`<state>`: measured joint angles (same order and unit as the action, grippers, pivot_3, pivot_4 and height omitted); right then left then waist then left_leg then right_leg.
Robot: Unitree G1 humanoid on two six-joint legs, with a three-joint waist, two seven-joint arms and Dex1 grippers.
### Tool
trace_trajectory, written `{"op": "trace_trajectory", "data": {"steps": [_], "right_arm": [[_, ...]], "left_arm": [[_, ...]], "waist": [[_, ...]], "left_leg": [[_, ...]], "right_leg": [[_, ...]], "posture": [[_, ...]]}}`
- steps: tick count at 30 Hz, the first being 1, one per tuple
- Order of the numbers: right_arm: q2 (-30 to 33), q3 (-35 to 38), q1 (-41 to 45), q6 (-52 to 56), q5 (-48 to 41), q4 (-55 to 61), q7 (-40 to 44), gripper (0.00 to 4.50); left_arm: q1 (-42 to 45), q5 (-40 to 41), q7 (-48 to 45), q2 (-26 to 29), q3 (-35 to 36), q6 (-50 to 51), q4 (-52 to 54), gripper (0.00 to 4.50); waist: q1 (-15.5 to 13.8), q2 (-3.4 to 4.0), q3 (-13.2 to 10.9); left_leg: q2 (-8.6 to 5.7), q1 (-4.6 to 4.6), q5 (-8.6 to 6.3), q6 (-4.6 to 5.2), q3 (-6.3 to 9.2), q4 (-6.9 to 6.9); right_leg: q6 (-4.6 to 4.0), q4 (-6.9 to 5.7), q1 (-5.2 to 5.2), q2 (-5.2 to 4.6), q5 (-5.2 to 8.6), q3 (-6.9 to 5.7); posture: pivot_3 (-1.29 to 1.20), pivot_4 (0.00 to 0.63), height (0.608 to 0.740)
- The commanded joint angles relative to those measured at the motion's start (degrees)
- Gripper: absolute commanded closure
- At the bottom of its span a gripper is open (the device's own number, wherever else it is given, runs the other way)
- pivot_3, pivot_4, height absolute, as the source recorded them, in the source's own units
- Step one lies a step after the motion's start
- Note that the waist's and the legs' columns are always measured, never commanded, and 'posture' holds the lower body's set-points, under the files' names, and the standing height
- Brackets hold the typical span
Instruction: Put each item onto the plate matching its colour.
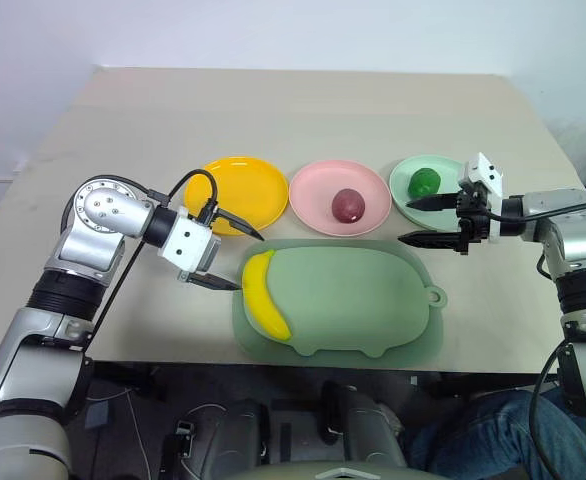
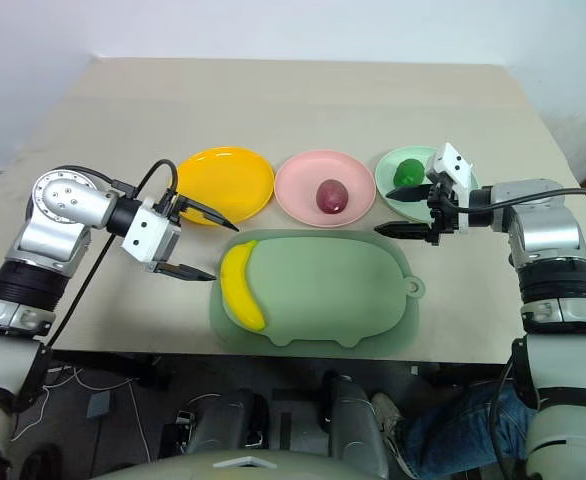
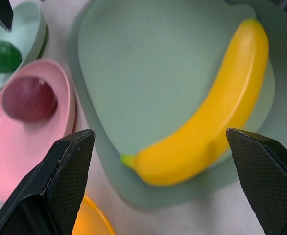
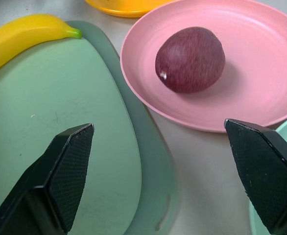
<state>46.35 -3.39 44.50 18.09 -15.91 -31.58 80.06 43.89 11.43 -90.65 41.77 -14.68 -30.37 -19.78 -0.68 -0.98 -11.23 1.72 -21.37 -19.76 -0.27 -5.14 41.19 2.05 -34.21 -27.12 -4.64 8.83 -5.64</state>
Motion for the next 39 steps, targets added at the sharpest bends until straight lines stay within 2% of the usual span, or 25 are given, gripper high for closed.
{"op": "trace_trajectory", "data": {"steps": [1, 8, 10, 21, 28, 38, 39], "right_arm": [[0.4, 2.0, 1.0, -0.4, -0.2, 0.9, -0.6, 0.01], [0.3, 1.9, 1.1, -0.5, -0.3, 0.8, -0.7, 0.01], [0.3, 1.9, 0.7, -0.9, -0.2, 1.0, -0.7, 0.01], [0.6, 2.6, -0.5, 0.4, -0.9, 3.1, -1.3, 0.01], [0.8, 3.0, -0.5, 0.7, -0.9, 3.5, -1.8, 0.01], [1.1, 3.9, -1.5, 1.5, -1.0, 5.4, -2.3, 0.01], [1.1, 4.1, -1.5, 1.7, -1.0, 5.5, -2.5, 0.01]], "left_arm": [[0.9, 2.2, -1.7, 1.2, -1.6, -0.8, 1.7, 0.00], [5.3, 4.7, -1.8, 8.2, -9.5, -4.7, -0.8, 0.00], [6.5, 5.2, -1.8, 8.5, -11.1, -7.1, -1.9, 0.00], [8.3, 4.1, -1.8, 5.0, -15.4, -16.8, -6.5, 0.00], [10.4, 4.1, -1.8, 3.2, -17.9, -13.3, -8.7, 0.00], [12.5, 1.4, -1.8, 0.6, -18.7, -14.1, -12.1, 0.00], [12.5, 3.3, -1.8, 0.6, -19.6, -14.0, -11.6, 0.00]], "waist": [[0.0, 0.00, 0.0], [0.0, 0.00, 0.0], [0.0, 0.01, 0.0], [-0.1, 0.00, 0.0], [0.0, 0.00, 0.0], [0.0, 0.00, 0.0], [0.0, 0.00, 0.0]], "left_leg": [[0.00, 0.00, 0.00, 0.00, 0.00, 0.00], [0.02, 0.01, -0.05, 0.08, 0.02, -0.01], [0.01, 0.01, -0.06, 0.11, 0.01, 0.00], [0.00, 0.00, -0.04, 0.08, 0.00, 0.00], [0.00, -0.01, -0.05, 0.09, 0.01, 0.02], [0.00, -0.01, -0.05, 0.09, 0.01, 0.02], [0.00, -0.01, -0.05, 0.10, 0.01, 0.02]], "right_leg": [[0.00, 0.00, 0.00, 0.00, 0.00, 0.00], [-0.01, 0.01, -0.01, 0.01, 0.00, 0.00], [0.00, 0.02, 0.00, 0.00, 0.00, 0.01], [0.00, 0.01, -0.01, 0.01, 0.00, 0.01], [0.00, 0.01, -0.01, 0.01, 0.00, 0.01], [0.00, 0.01, 0.00, 0.01, 0.00, 0.00], [0.00, 0.01, -0.01, 0.01, 0.00, 0.00]], "posture": [[0.00, 0.150, 0.740], [0.00, 0.150, 0.740], [0.00, 0.150, 0.740], [0.00, 0.150, 0.740], [0.00, 0.150, 0.740], [0.00, 0.150, 0.740], [0.00, 0.150, 0.740]]}}
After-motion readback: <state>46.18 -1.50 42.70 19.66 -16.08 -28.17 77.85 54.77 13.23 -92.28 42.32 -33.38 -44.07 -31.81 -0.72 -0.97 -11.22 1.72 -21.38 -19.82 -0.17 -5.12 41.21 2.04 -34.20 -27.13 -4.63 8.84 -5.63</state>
